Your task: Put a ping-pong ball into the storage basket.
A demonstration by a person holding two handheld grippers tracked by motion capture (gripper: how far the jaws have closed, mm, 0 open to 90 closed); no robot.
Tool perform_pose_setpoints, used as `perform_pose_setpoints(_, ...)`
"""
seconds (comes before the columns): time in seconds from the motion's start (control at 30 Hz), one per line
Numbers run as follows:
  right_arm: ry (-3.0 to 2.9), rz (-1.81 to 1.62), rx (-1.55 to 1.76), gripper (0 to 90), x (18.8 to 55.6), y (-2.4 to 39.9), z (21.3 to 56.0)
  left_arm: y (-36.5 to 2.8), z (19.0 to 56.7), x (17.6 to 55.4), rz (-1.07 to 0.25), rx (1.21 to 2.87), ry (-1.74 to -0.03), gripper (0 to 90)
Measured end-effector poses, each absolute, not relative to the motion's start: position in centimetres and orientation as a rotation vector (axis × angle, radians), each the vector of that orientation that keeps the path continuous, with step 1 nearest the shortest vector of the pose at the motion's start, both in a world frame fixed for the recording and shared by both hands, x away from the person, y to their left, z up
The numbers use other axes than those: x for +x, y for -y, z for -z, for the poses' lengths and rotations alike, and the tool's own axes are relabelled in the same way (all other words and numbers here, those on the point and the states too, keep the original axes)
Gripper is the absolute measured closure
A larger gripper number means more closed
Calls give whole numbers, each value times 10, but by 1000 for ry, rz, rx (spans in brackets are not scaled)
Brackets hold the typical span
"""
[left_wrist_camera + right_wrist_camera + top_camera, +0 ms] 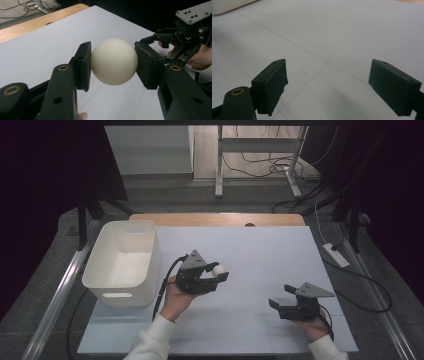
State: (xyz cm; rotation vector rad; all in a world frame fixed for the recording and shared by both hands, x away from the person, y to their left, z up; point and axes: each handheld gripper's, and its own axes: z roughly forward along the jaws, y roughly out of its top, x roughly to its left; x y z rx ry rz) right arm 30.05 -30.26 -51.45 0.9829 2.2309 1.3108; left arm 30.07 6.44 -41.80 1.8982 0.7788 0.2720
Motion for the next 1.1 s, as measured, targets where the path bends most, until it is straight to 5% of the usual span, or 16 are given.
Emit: perform_pose_setpoints(1.1,-2226,-1319,981,151,300,303,514,-90,399,304,-365,1844,-827,506)
